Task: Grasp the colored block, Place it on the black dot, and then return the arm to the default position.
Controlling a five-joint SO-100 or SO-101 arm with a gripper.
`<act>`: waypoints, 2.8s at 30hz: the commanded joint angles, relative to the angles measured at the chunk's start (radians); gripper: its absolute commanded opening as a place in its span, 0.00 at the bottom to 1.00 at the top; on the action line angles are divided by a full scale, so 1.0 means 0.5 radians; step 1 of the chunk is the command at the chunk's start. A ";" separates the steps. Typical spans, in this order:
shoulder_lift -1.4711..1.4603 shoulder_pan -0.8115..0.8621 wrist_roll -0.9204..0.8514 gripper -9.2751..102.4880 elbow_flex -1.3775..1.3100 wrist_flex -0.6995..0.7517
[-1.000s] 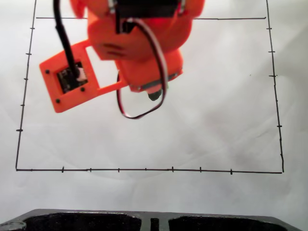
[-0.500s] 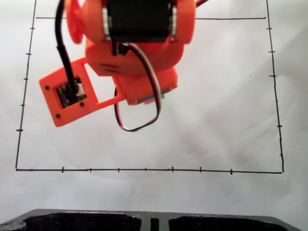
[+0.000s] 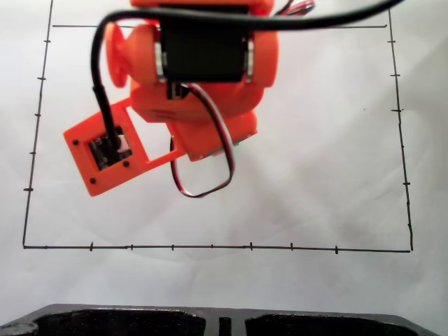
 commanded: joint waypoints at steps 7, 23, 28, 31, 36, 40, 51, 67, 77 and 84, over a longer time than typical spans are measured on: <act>0.043 -0.003 -0.080 0.29 -0.074 0.021; 0.420 -0.018 -0.166 0.47 -0.071 0.209; 0.703 -0.018 -0.141 0.48 -0.028 0.202; 0.939 -0.031 -0.163 0.48 0.114 0.239; 1.466 -0.003 -0.209 0.45 0.552 0.150; 1.871 0.034 -0.249 0.37 0.868 0.074; 2.884 0.120 -0.307 0.08 1.736 -0.390; 3.556 0.153 0.107 0.08 2.491 -0.617; 3.611 0.150 0.341 0.08 2.592 -0.755; 3.611 0.184 0.380 0.08 2.592 -0.755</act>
